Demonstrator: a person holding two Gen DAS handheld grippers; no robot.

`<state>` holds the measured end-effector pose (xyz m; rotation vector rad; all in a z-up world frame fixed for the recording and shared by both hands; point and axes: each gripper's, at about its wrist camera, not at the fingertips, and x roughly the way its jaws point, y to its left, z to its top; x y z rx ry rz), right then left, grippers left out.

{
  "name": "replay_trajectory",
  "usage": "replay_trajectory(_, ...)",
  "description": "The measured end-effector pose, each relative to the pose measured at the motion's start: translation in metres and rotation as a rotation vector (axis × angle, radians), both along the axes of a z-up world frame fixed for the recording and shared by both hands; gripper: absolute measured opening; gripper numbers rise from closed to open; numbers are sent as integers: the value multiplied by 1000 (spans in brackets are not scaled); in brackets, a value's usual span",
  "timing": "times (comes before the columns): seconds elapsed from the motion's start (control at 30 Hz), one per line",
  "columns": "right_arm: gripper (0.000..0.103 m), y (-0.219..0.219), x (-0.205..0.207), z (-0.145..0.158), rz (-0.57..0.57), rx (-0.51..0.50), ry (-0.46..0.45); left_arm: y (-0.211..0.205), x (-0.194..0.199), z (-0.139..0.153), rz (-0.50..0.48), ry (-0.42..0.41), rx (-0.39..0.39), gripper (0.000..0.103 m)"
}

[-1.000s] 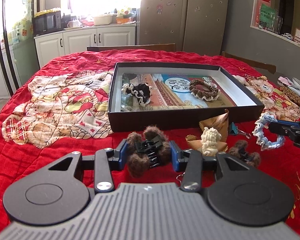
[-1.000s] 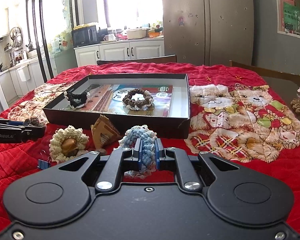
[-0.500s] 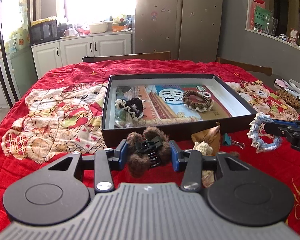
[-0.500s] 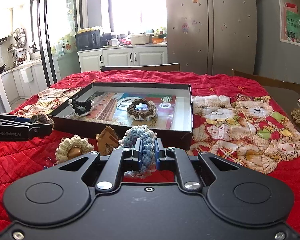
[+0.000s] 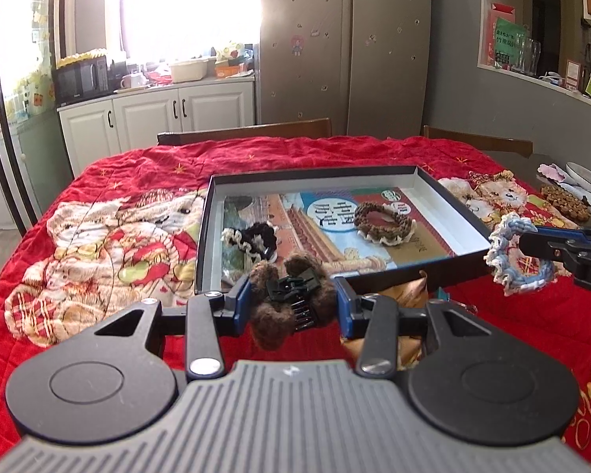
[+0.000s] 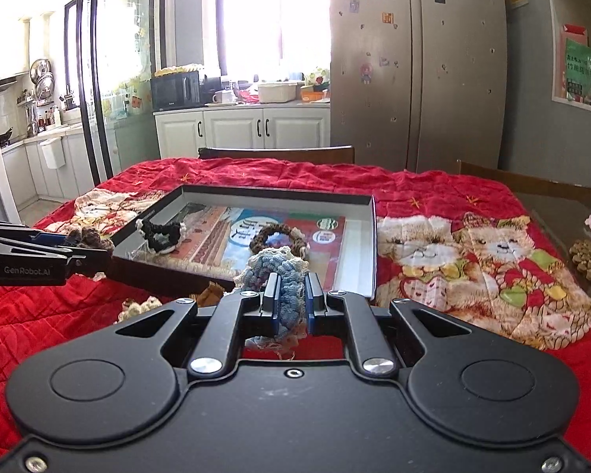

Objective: Organize objects
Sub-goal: 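Carry claw clip with left tool while right tool carries blue ring into box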

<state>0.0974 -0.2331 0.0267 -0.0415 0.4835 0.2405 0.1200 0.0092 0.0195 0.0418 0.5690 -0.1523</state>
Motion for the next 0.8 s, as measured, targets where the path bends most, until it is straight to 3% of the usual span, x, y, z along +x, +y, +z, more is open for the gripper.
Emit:
replay_trajectory(0.5,12,12,32,40,-1,-47,-91,-9,44,25,-3,-40,10,47)
replay_trajectory(0.8,12,16,76,41,-30,-29,-70,-19,82,29,18,-36,7,47)
